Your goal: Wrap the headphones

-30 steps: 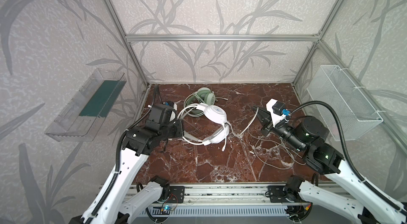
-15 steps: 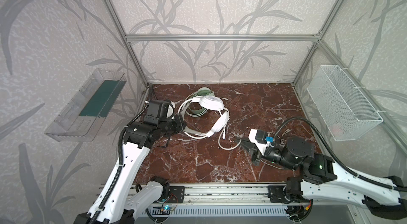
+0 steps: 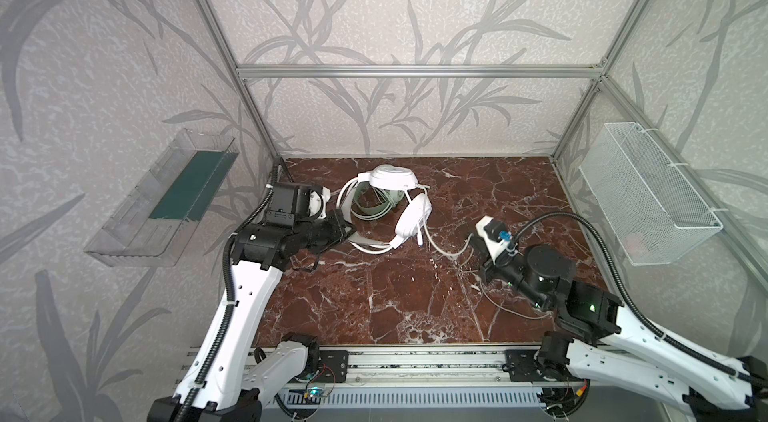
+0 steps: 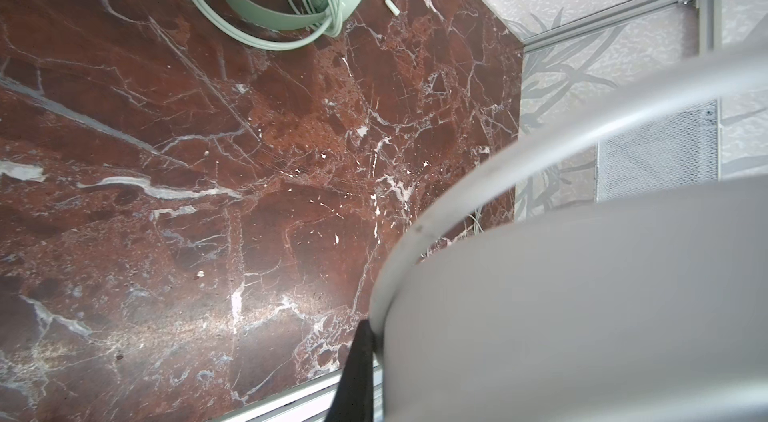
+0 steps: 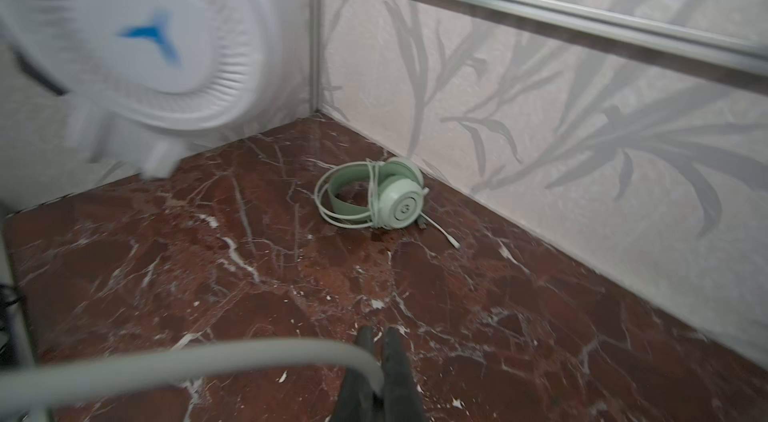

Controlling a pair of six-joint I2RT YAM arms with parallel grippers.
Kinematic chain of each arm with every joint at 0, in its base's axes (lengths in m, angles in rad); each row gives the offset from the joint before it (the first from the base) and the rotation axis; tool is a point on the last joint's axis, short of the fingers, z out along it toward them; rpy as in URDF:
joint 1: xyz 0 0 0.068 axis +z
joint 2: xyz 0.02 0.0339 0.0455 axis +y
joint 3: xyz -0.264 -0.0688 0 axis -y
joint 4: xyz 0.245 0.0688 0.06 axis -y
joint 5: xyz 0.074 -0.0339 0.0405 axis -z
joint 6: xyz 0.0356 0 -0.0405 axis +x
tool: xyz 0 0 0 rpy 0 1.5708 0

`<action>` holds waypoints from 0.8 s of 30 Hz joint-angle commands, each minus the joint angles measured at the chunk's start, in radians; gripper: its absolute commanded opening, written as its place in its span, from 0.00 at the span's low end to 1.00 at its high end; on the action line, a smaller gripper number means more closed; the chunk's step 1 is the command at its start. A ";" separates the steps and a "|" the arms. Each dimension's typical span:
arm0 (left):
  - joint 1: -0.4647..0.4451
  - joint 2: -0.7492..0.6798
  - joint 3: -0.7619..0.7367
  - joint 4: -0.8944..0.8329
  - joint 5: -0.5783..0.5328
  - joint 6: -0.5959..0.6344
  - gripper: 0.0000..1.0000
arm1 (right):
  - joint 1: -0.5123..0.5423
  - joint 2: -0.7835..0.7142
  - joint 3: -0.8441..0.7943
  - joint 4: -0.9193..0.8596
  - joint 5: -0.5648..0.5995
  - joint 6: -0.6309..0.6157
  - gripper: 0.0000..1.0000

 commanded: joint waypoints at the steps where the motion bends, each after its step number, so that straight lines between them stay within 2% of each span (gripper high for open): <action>1: 0.006 -0.028 0.028 0.022 0.130 0.011 0.00 | -0.168 0.045 -0.004 -0.054 -0.164 0.217 0.00; 6: 0.002 -0.032 0.009 0.021 0.206 0.014 0.00 | -0.292 0.142 -0.027 0.012 -0.241 0.289 0.00; 15: -0.005 -0.057 -0.027 0.123 0.321 -0.058 0.00 | -0.324 0.386 -0.014 0.107 -0.300 0.346 0.00; 18: -0.004 -0.052 -0.034 0.203 0.322 -0.136 0.00 | -0.309 0.473 0.016 0.114 -0.437 0.395 0.00; 21: -0.002 -0.054 -0.065 0.357 0.326 -0.265 0.00 | -0.246 0.534 0.023 0.144 -0.425 0.417 0.00; 24: -0.002 -0.043 -0.078 0.433 0.303 -0.340 0.00 | -0.158 0.572 0.029 0.171 -0.374 0.404 0.00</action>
